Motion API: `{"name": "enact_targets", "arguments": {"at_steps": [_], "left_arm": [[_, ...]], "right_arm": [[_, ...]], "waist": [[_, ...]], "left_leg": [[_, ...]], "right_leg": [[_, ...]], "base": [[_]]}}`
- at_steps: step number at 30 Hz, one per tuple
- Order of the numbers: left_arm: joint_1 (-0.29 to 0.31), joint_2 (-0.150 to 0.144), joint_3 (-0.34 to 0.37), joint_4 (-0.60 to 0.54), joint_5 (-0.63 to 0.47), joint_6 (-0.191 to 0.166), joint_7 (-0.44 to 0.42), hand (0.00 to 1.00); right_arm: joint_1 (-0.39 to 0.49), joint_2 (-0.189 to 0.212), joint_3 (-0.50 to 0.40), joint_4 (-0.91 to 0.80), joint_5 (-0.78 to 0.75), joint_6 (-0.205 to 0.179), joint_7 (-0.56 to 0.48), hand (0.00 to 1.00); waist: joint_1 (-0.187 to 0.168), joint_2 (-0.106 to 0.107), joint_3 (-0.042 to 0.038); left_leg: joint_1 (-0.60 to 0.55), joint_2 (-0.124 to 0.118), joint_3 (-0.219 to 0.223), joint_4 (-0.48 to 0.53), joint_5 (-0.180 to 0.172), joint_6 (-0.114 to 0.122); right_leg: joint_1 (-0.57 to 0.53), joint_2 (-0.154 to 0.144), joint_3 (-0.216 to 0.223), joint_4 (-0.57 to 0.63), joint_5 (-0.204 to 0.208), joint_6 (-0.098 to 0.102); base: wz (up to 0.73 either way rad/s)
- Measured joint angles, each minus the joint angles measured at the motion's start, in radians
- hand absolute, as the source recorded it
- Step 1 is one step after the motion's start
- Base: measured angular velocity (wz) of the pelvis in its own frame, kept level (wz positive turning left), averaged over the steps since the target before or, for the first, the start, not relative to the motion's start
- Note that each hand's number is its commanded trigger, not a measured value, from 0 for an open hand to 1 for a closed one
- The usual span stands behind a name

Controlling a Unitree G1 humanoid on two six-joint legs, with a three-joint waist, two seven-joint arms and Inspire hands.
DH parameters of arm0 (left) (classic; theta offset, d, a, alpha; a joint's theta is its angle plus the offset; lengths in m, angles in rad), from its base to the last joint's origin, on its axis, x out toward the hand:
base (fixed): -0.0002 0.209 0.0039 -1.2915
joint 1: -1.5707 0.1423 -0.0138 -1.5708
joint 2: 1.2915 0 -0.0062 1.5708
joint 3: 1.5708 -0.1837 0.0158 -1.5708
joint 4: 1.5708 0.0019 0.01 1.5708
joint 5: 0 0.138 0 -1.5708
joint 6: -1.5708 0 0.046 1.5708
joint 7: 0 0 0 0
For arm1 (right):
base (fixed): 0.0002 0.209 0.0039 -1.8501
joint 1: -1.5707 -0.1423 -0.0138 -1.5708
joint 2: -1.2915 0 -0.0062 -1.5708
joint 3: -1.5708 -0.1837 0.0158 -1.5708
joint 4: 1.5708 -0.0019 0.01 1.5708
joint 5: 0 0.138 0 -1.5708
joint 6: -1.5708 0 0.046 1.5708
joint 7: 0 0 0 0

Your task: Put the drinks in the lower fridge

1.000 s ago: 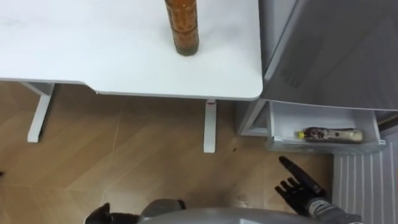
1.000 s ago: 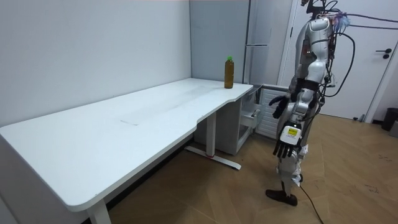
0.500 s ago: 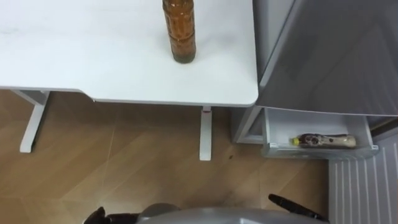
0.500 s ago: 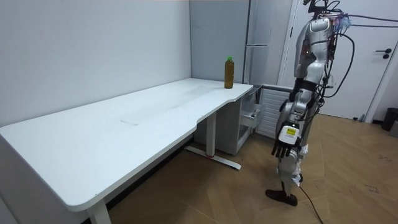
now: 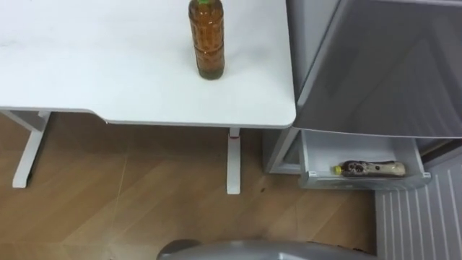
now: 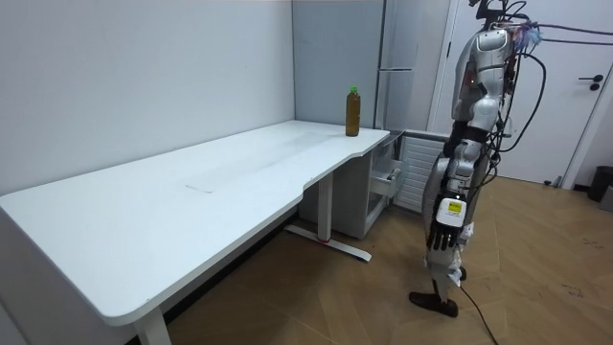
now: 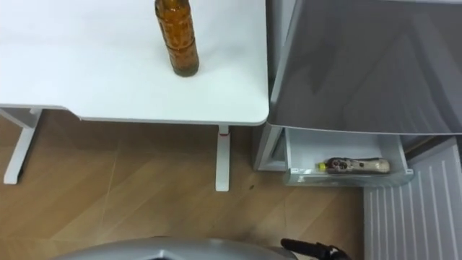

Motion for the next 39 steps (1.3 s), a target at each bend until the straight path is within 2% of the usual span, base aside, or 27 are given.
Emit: {"name": "enact_targets", "arguments": {"at_steps": [3,5,9,11,15,17,19,21,23,26,30,34,39], "left_arm": [[-0.003,0.001,0.066,-0.034,-0.069,-0.005,0.07,0.0],[-0.017,0.002,0.107,-0.052,-0.118,-0.01,0.128,0.0],[-0.042,0.003,0.205,-0.07,-0.199,-0.029,0.223,0.0],[-0.042,0.002,0.258,-0.141,-0.294,-0.032,0.286,0.0],[-0.037,-0.001,0.257,-0.298,-0.312,-0.042,0.378,0.0],[-0.038,-0.001,0.256,-0.387,-0.308,-0.075,0.427,0.0],[-0.034,-0.002,0.255,-0.463,-0.308,-0.084,0.469,0.0],[-0.024,-0.002,0.248,-0.588,-0.308,-0.107,0.522,0.0],[-0.02,-0.002,0.247,-0.66,-0.307,-0.132,0.56,0.0],[-0.02,-0.002,0.235,-0.762,-0.275,-0.15,0.613,0.0],[-0.01,-0.005,0.185,-0.906,-0.184,-0.154,0.626,0.0],[-0.011,-0.004,0.144,-1.072,-0.065,-0.18,0.608,0.0],[-0.014,-0.004,0.1,-1.208,0.068,-0.185,0.536,0.0]], "right_arm": [[-0.002,-0.004,-0.001,0.0,0.0,0.006,-0.015,0.0],[-0.003,-0.013,-0.005,-0.003,-0.019,0.006,-0.019,0.0],[-0.001,-0.02,-0.021,-0.007,-0.039,0.007,-0.021,0.0],[0.008,-0.02,-0.031,-0.029,-0.039,0.009,-0.017,0.0],[0.028,-0.021,-0.04,-0.052,-0.046,0.006,-0.018,0.0],[0.038,-0.022,-0.041,-0.081,-0.081,0.002,-0.023,0.0],[0.047,-0.022,-0.041,-0.084,-0.101,-0.007,-0.026,0.0],[0.053,-0.022,-0.041,-0.087,-0.113,-0.023,-0.029,0.0],[0.06,-0.022,-0.041,-0.093,-0.116,-0.031,-0.03,0.0],[0.065,-0.022,-0.041,-0.112,-0.127,-0.034,-0.028,0.0],[0.071,-0.021,-0.041,-0.117,-0.147,-0.043,-0.018,0.0],[0.074,-0.016,-0.04,-0.112,-0.156,-0.066,-0.012,0.0],[0.071,-0.015,-0.04,-0.113,-0.156,-0.084,-0.004,0.0]], "waist": [[0.003,0.009,0.0005],[0.003,0.023,-0.0013],[0.012,0.029,-0.0018],[0.016,0.033,-0.0043],[0.028,0.034,-0.0049],[0.03,0.037,-0.0071],[0.03,0.041,-0.0111],[0.03,0.039,-0.0116],[0.03,0.04,-0.0115],[0.026,0.036,-0.0116],[0.027,0.035,-0.011],[0.02,0.028,-0.0098],[0.002,0.032,-0.0068]], "left_leg": [[0.013,-0.001,-0.011,-0.004,0.0,0.0],[0.017,-0.001,-0.011,-0.004,-0.003,-0.001],[0.02,-0.001,-0.011,-0.013,-0.003,-0.001],[0.026,-0.002,-0.011,-0.013,-0.003,-0.001],[0.022,-0.003,-0.019,0.0,-0.003,-0.001],[0.016,-0.004,-0.021,0.0,-0.003,-0.001],[0.018,-0.004,-0.021,-0.003,-0.003,-0.001],[0.022,-0.004,-0.022,-0.003,-0.003,-0.001],[0.026,-0.004,-0.022,-0.005,-0.003,-0.001],[0.021,-0.004,-0.023,-0.005,-0.003,-0.001],[0.024,-0.004,-0.025,-0.004,-0.003,-0.001],[0.019,-0.005,-0.033,-0.002,-0.003,-0.001],[0.014,-0.005,-0.037,0.001,-0.003,-0.001]], "right_leg": [[0.008,0.0,-0.012,0.0,0.0,0.0],[0.014,0.0,-0.015,0.0,0.0,0.0],[0.019,0.0,-0.015,-0.001,-0.001,0.001],[0.024,-0.001,-0.013,-0.003,-0.004,0.001],[0.023,-0.002,-0.02,-0.002,-0.004,0.001],[0.022,-0.002,-0.022,-0.001,-0.004,0.001],[0.023,-0.001,-0.021,-0.001,-0.004,0.001],[0.023,-0.001,-0.022,-0.001,-0.004,0.001],[0.024,-0.002,-0.021,0.001,-0.004,0.001],[0.021,-0.002,-0.021,0.001,-0.004,0.001],[0.024,-0.001,-0.023,0.0,-0.003,0.001],[0.025,-0.001,-0.031,-0.002,-0.003,0.001],[0.027,-0.001,-0.035,-0.001,-0.003,0.001]], "base": [[0.1],[0.0],[0.0],[0.0],[0.05],[0.03],[0.0],[0.0],[0.0],[0.0],[0.0],[0.04],[0.03]]}}
